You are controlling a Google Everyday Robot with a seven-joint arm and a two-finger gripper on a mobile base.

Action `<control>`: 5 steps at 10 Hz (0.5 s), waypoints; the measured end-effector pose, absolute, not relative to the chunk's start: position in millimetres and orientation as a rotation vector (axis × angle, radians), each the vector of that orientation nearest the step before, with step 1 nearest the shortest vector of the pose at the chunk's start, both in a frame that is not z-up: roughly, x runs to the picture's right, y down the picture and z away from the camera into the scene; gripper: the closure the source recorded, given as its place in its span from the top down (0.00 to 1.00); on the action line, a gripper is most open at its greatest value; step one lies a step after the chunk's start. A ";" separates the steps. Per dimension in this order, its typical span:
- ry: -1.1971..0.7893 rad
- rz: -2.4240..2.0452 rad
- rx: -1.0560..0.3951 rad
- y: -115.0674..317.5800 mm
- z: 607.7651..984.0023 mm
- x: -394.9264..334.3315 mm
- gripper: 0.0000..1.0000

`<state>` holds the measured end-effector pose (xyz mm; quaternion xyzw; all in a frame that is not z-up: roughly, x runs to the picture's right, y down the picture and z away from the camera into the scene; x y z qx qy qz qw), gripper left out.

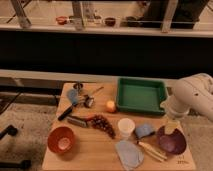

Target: Wipe table surface with towel

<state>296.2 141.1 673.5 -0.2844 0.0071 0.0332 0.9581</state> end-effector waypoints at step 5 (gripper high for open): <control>-0.019 0.050 -0.592 169.4 671.4 291.5 0.80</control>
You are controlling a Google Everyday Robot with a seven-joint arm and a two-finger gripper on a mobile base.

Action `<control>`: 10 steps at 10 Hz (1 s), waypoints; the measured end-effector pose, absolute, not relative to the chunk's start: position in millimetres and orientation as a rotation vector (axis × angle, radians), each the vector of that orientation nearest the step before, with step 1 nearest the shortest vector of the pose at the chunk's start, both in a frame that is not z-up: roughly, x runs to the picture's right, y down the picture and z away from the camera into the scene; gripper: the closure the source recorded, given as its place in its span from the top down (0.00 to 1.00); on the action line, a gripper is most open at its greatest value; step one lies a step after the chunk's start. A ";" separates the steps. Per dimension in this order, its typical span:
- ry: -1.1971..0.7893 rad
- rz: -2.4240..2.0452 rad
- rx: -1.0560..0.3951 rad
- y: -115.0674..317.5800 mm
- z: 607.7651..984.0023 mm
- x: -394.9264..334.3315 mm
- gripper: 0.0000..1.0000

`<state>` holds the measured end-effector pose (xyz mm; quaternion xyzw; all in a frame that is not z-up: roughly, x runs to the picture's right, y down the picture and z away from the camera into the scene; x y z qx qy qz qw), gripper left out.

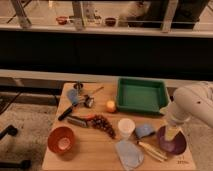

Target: Wipe table surface with towel

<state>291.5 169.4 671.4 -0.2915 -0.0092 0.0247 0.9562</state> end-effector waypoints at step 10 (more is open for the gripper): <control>-0.129 -0.048 -0.648 241.0 670.4 246.4 0.80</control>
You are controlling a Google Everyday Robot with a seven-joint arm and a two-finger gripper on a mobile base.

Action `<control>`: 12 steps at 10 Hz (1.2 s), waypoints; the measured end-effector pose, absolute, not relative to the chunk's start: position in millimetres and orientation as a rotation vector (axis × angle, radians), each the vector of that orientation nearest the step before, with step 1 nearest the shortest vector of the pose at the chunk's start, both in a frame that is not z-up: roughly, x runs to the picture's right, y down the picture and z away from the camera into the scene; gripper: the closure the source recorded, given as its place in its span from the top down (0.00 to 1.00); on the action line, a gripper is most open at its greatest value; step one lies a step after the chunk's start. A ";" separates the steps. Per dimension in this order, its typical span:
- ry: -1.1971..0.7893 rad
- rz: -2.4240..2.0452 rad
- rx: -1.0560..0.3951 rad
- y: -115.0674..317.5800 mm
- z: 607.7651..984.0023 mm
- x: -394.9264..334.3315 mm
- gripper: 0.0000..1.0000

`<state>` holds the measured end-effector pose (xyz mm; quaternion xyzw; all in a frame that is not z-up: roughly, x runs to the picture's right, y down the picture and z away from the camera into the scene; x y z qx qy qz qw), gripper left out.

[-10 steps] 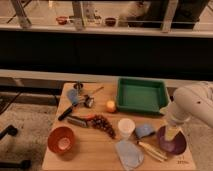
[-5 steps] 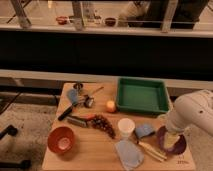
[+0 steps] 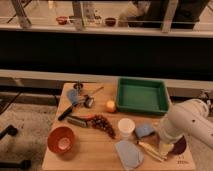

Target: Wipe table surface with towel

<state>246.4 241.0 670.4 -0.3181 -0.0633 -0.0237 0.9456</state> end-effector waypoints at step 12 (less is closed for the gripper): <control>-0.231 -0.164 -0.712 297.1 689.4 190.9 0.80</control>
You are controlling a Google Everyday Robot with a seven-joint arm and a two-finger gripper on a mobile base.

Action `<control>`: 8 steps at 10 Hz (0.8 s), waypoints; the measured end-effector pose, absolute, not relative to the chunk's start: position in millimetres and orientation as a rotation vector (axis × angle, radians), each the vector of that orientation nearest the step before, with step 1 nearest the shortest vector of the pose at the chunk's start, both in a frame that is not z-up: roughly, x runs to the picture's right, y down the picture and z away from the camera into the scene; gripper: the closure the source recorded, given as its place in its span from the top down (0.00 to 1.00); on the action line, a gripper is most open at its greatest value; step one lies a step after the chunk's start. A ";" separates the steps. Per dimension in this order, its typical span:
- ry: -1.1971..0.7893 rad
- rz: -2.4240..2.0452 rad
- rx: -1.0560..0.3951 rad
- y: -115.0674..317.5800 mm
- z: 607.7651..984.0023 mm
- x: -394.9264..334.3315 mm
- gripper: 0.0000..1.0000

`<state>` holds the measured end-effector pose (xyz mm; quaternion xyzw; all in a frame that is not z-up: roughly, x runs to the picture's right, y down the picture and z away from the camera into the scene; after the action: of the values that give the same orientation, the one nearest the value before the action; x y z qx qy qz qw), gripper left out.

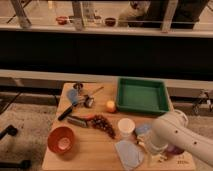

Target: Wipe table surface with towel

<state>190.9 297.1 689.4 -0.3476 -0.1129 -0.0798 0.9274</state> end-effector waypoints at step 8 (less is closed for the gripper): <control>-0.313 -0.242 -0.739 322.5 699.3 149.6 0.80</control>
<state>149.6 322.5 699.3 -0.3589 -0.1520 -0.1174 0.9134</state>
